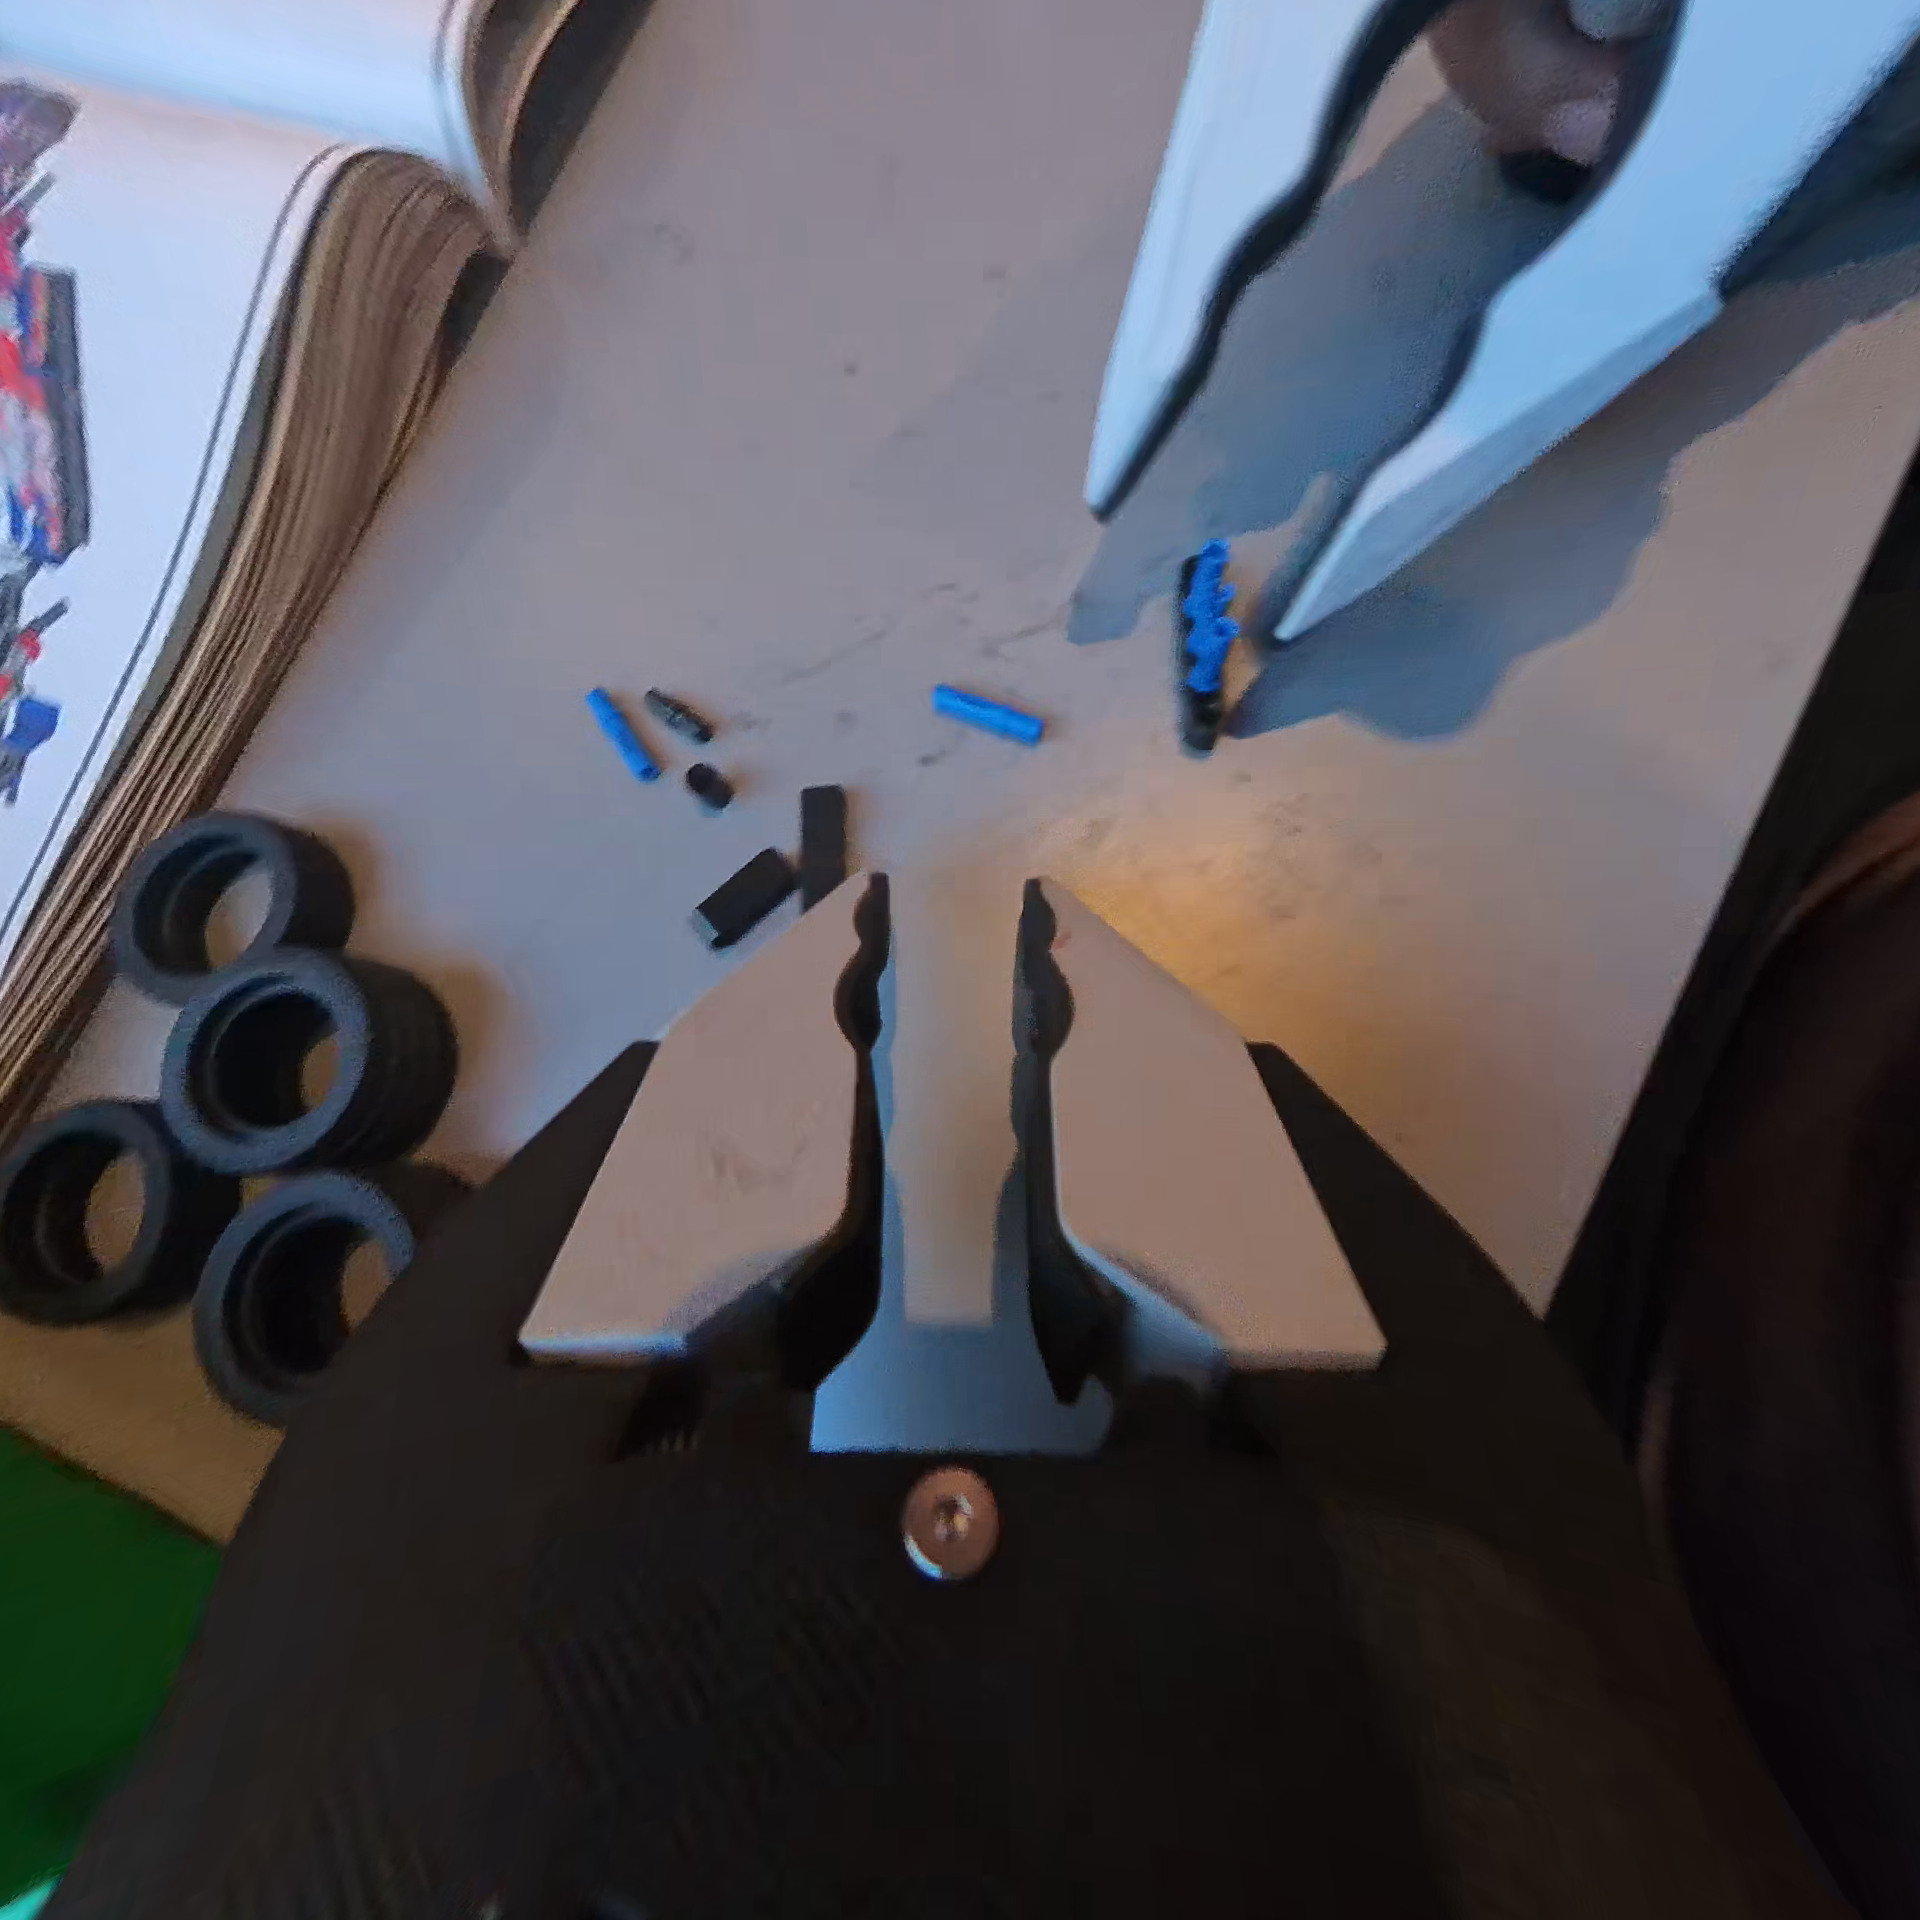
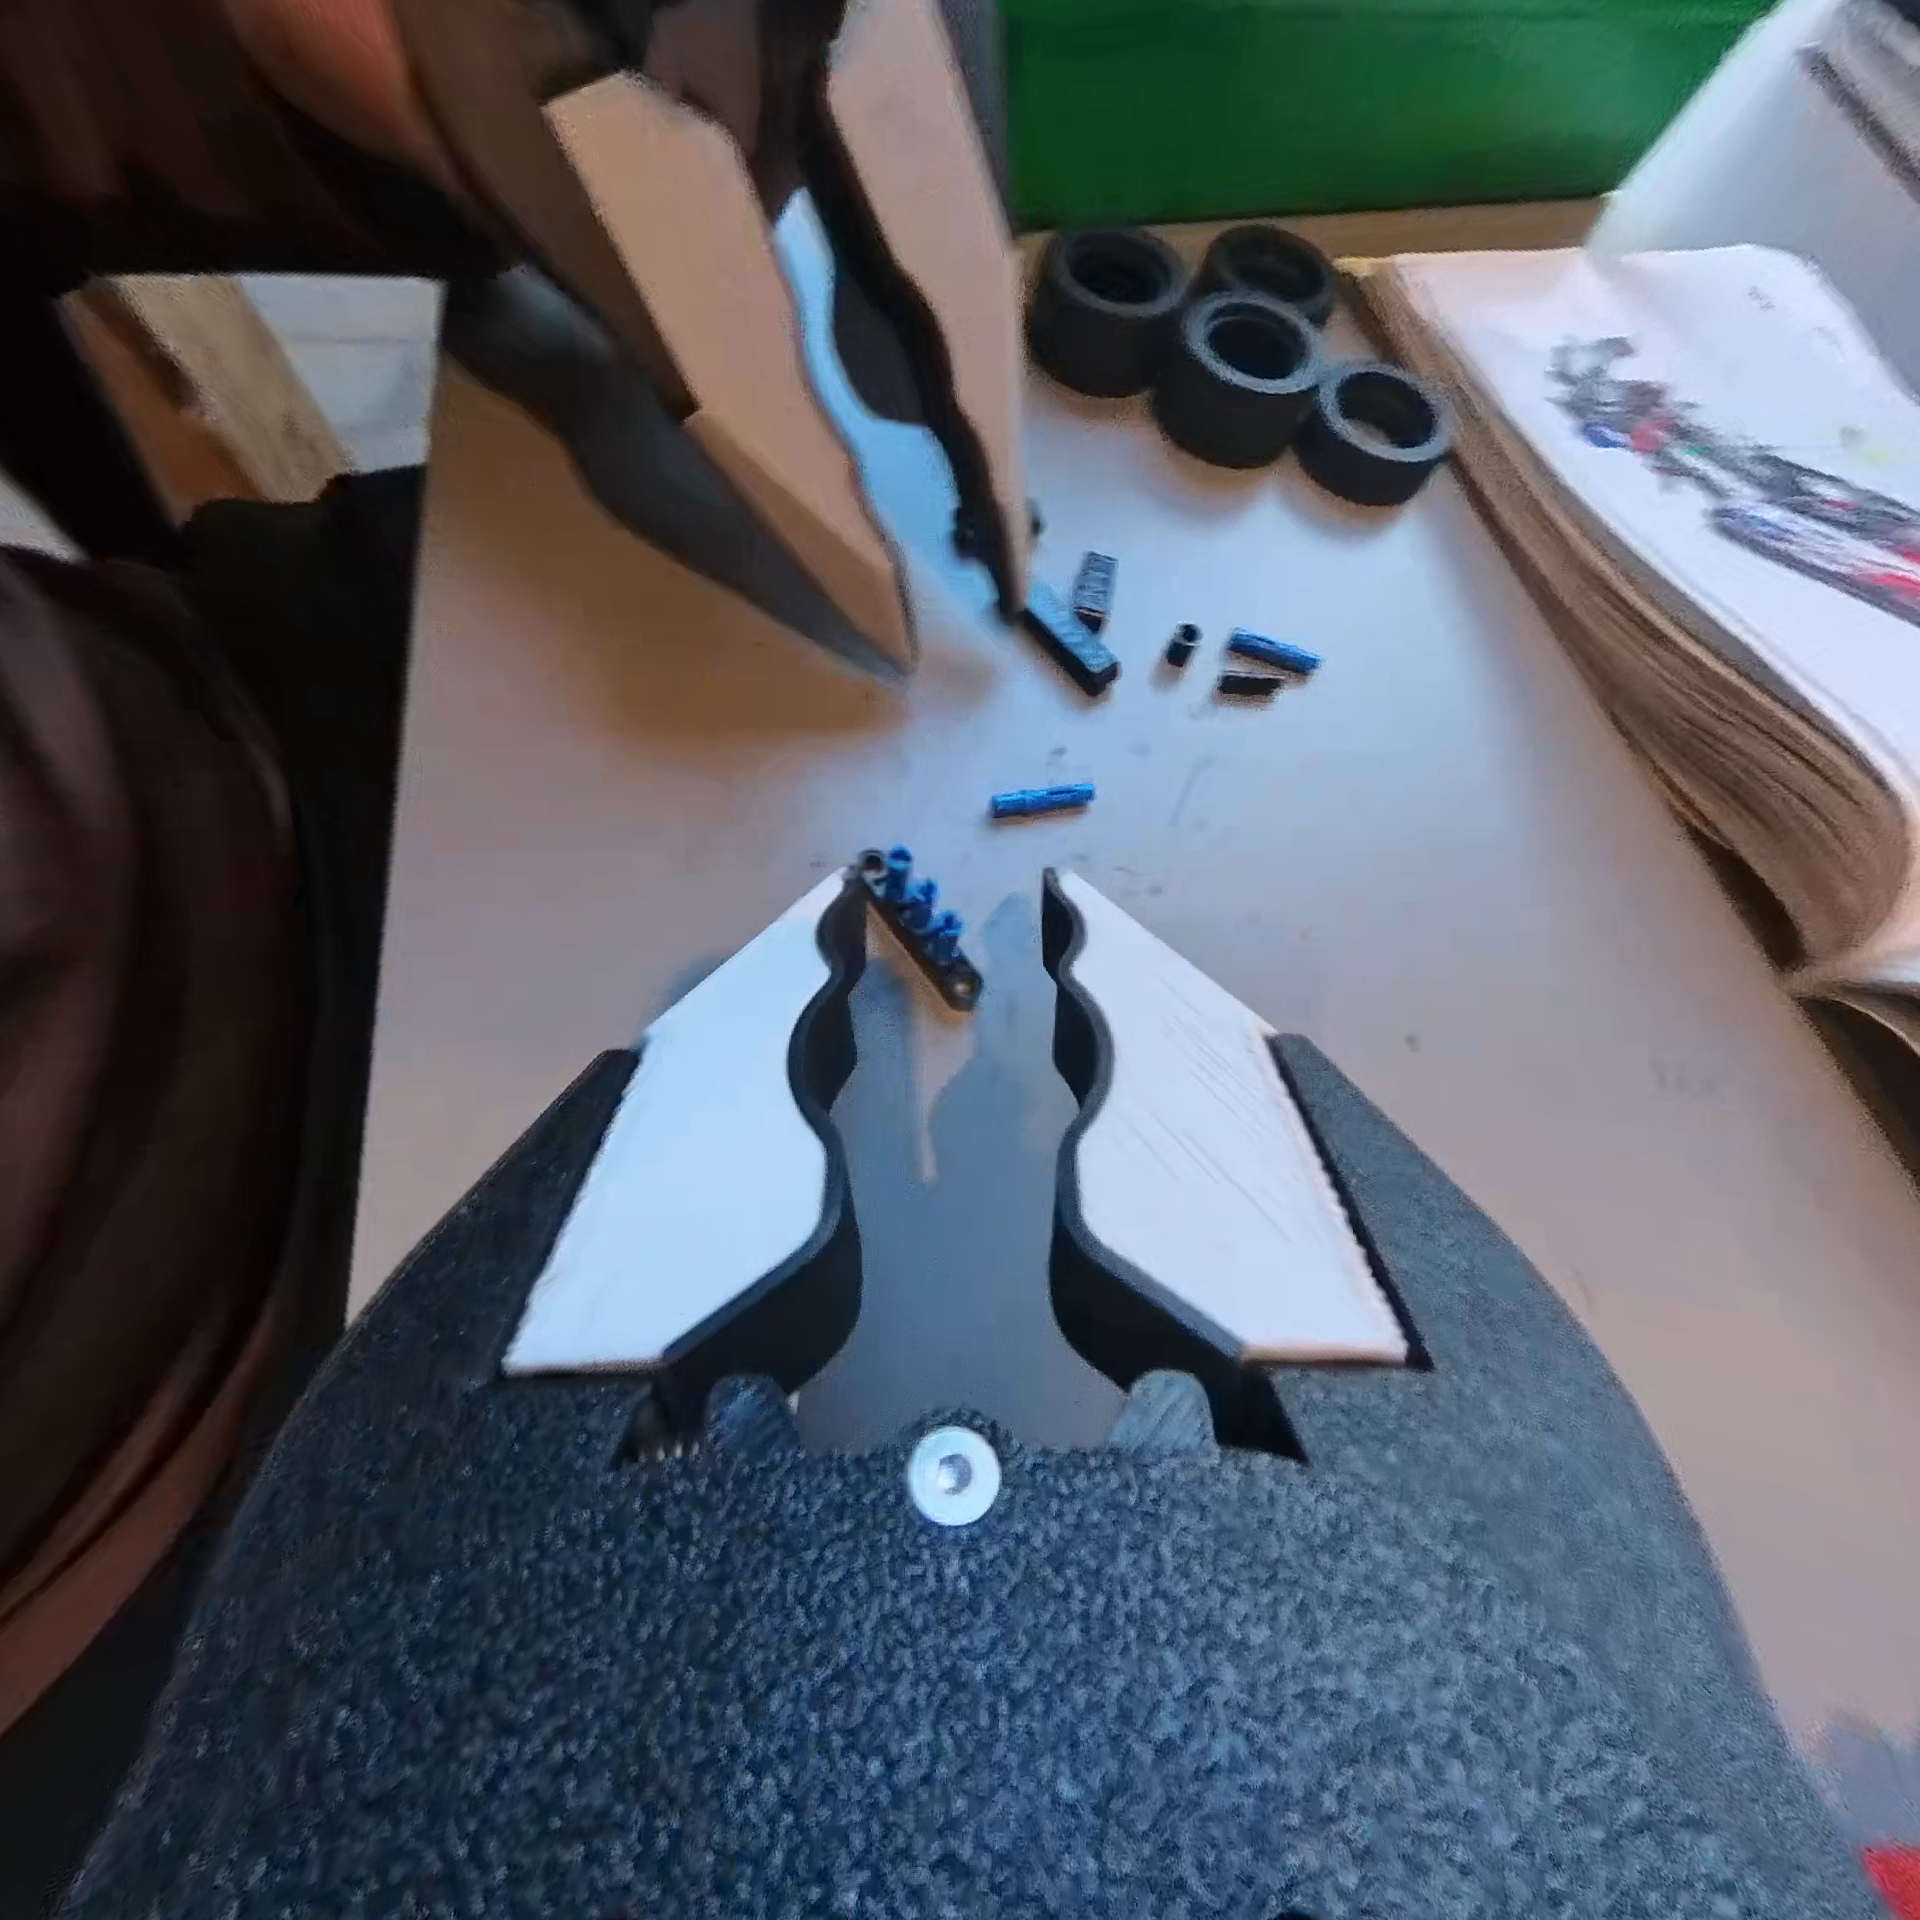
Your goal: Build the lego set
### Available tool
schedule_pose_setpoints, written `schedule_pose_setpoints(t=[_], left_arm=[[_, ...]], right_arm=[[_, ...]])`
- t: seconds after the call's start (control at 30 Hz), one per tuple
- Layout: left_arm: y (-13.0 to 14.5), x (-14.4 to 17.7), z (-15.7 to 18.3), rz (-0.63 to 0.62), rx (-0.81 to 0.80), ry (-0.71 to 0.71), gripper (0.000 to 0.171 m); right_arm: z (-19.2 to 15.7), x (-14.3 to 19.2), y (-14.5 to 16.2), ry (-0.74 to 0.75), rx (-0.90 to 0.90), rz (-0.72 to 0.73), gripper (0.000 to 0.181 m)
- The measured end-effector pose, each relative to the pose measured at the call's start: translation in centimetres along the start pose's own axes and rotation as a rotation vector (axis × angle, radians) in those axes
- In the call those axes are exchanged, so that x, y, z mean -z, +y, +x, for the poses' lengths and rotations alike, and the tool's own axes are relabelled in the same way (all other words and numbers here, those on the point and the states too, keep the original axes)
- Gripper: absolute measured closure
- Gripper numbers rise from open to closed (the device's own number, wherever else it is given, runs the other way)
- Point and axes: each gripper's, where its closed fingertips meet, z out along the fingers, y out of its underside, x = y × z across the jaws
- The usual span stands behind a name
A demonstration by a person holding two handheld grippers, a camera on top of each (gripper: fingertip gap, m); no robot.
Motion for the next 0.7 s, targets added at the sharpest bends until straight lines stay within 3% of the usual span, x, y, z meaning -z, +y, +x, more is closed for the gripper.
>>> schedule_pose_setpoints(t=[0.07,0.17,0.27,0.37,0.43,0.57,0.7], left_arm=[[0.3,0.3,-0.7,-0.005,0.023,-0.006,0.15],[0.2,-0.2,-0.5,-0.026,0.013,0.017,0.152],[-0.6,-1.6,0.7,-0.049,-0.032,0.069,0.161],[-1.7,-2.7,0.7,-0.052,-0.04,0.077,0.163],[-2.3,-3.4,0.0,-0.055,-0.031,0.049,0.162],[-2.5,-3.5,-1.2,-0.089,-0.013,-0.001,0.159],[-1.6,0.0,-3.7,-0.074,0.005,-0.074,0.157]], right_arm=[[-1.0,-0.5,0.2,-0.1,0.025,-0.022,0.167],[-1.0,-0.5,-0.2,-0.091,0.102,-0.007,0.177],[-0.3,0.5,-0.3,0.077,0.294,-0.026,0.177],[0.3,1.3,0.6,0.26,0.533,-0.149,0.176],[-0.2,1.2,1.4,0.286,0.631,-0.218,0.176],[-1.8,0.5,2.1,0.227,0.649,-0.245,0.174],[-1.8,1.3,1.9,0.189,0.521,-0.191,0.155]])
